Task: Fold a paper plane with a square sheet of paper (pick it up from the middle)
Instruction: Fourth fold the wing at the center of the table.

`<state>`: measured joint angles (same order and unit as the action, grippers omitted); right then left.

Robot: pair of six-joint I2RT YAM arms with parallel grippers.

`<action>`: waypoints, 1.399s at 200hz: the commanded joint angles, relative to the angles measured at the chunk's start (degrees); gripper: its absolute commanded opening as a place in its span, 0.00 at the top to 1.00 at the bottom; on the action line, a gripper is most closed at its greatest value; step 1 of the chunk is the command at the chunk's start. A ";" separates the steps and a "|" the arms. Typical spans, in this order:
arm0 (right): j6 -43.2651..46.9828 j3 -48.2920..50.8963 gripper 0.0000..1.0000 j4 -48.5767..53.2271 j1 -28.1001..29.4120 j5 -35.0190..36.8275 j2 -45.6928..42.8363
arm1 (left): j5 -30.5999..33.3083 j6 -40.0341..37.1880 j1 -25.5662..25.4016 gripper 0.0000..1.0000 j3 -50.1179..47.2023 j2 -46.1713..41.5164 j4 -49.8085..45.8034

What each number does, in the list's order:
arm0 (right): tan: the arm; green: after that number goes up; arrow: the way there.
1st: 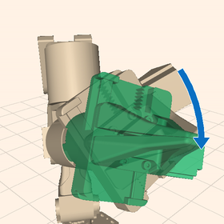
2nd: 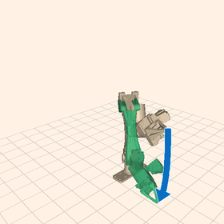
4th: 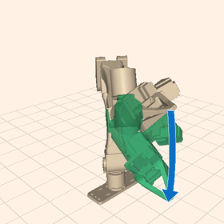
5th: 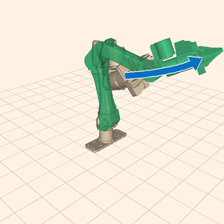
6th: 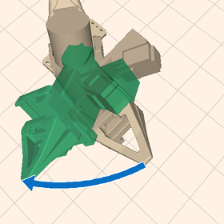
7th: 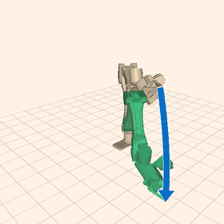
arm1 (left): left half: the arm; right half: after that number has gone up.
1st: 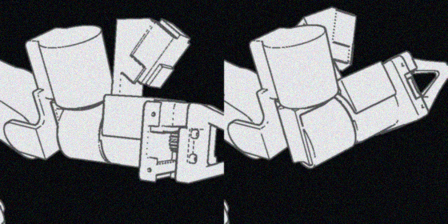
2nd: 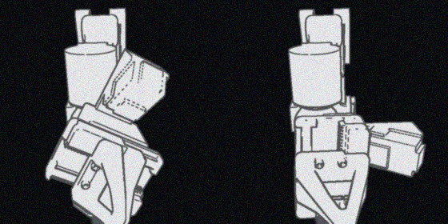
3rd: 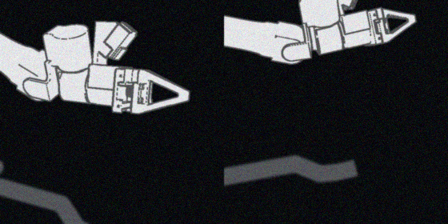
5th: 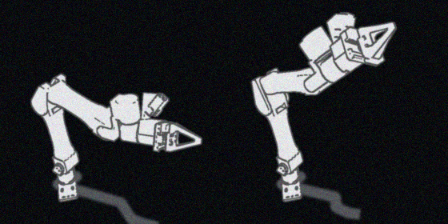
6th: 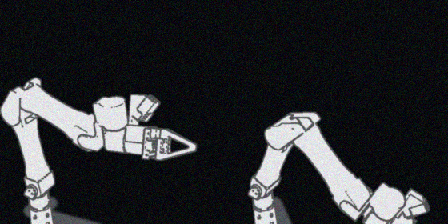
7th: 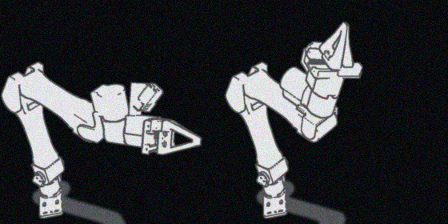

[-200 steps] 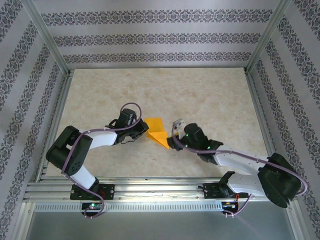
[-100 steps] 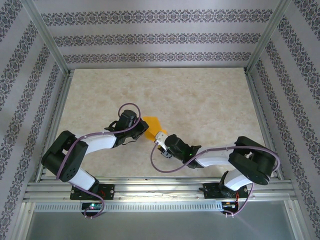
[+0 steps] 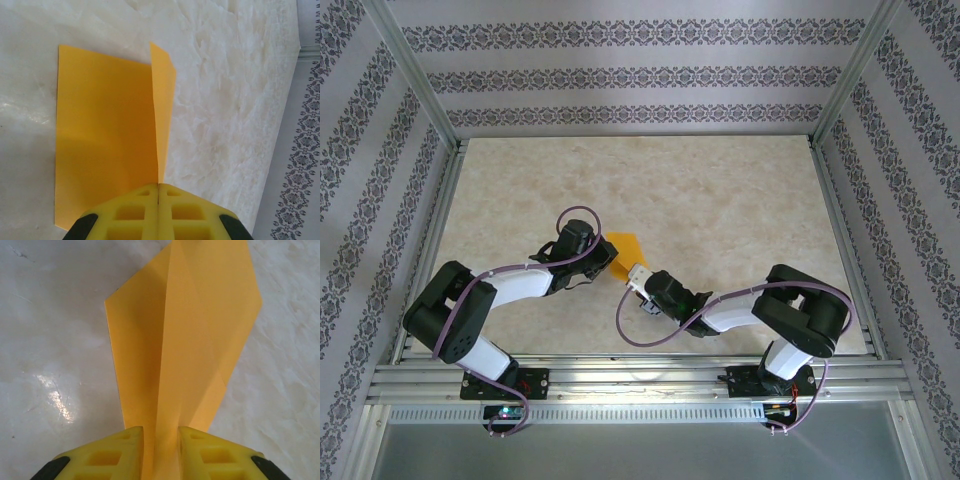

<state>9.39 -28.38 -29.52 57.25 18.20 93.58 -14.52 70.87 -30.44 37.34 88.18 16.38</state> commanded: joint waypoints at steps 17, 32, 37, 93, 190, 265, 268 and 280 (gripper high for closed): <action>-1.12 -1.06 0.81 -1.83 0.31 1.75 0.69 | -0.13 0.35 -0.85 1.00 -0.02 0.07 2.34; -1.31 -0.97 0.82 -1.88 0.31 1.84 0.56 | 0.06 0.32 -0.86 1.00 0.01 0.01 2.10; -1.38 -0.97 0.83 -1.79 0.27 1.84 0.58 | 0.03 0.39 -0.85 1.00 0.10 -0.02 2.08; -3.45 -0.53 0.84 -1.79 0.07 2.52 0.62 | 1.03 -0.07 -0.77 1.00 0.05 -1.10 0.42; -4.37 -0.56 0.85 -2.17 -0.73 3.56 1.06 | 1.17 -0.48 -0.77 1.00 0.43 -1.81 -0.62; -6.01 -0.36 0.96 -2.38 -1.66 1.90 0.60 | 1.62 -0.70 -0.69 1.00 0.62 -1.98 -1.21; -6.19 -0.42 0.96 -2.39 -1.70 1.81 0.63 | 1.67 -0.71 -0.68 1.00 0.62 -2.00 -1.25; -6.74 -0.45 0.97 -2.33 -2.05 0.83 0.65 | 1.73 -0.92 -0.60 1.00 0.71 -2.05 -1.66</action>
<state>4.56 -28.40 -30.63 56.14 20.12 93.93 -14.22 70.83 -30.44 37.34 87.48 16.29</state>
